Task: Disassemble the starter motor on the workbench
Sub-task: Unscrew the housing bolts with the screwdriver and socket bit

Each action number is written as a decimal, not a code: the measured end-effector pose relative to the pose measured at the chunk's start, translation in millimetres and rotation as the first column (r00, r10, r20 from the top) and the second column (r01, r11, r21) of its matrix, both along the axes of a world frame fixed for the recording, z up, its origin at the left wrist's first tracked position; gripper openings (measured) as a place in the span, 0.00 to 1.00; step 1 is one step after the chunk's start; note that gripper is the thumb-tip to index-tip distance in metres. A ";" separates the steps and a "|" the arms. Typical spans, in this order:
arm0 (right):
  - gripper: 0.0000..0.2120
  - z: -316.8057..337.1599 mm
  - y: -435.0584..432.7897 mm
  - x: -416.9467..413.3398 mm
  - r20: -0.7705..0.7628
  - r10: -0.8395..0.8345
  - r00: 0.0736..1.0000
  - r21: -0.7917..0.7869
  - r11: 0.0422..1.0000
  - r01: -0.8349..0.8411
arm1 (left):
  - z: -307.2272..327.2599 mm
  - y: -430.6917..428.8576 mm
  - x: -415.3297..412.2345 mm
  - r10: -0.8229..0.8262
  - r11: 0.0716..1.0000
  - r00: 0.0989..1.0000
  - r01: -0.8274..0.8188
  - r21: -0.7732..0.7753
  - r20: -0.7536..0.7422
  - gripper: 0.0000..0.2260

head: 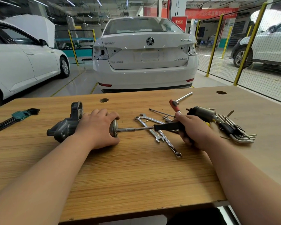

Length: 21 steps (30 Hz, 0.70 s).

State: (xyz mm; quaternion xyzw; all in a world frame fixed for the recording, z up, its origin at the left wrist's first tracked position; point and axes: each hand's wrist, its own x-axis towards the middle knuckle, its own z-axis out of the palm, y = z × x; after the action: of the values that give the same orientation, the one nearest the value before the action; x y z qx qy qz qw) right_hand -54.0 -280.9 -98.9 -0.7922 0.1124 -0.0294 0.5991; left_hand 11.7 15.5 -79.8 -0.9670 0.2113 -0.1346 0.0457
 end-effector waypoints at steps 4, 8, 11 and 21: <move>0.09 0.5 -3.2 -0.8 0.016 0.088 0.996 0.167 0.982 -0.089 | -0.5 0.4 -0.6 0.006 1.000 1.000 -0.006 -0.007 -0.002 0.35; 0.16 0.6 -7.5 -0.8 0.005 0.160 0.987 0.387 0.910 -0.150 | 0.4 0.4 -1.3 0.010 1.000 1.000 -0.010 -0.003 -0.009 0.35; 0.21 1.0 -6.9 -2.3 0.005 0.167 0.986 0.462 0.874 -0.150 | 0.7 -0.2 -1.9 0.012 1.000 1.000 -0.012 0.005 -0.010 0.35; 0.14 5.2 0.1 -5.0 -0.012 0.061 0.998 -0.123 0.991 -0.062 | 1.7 0.5 -3.2 0.010 1.000 1.000 -0.010 0.007 -0.020 0.37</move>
State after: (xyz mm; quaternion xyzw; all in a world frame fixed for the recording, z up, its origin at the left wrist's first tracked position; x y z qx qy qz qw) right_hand -59.0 -280.9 -93.7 -0.8308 0.0884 -0.0147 0.5494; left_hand 8.5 16.0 -78.1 -0.9692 0.2074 -0.1241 0.0476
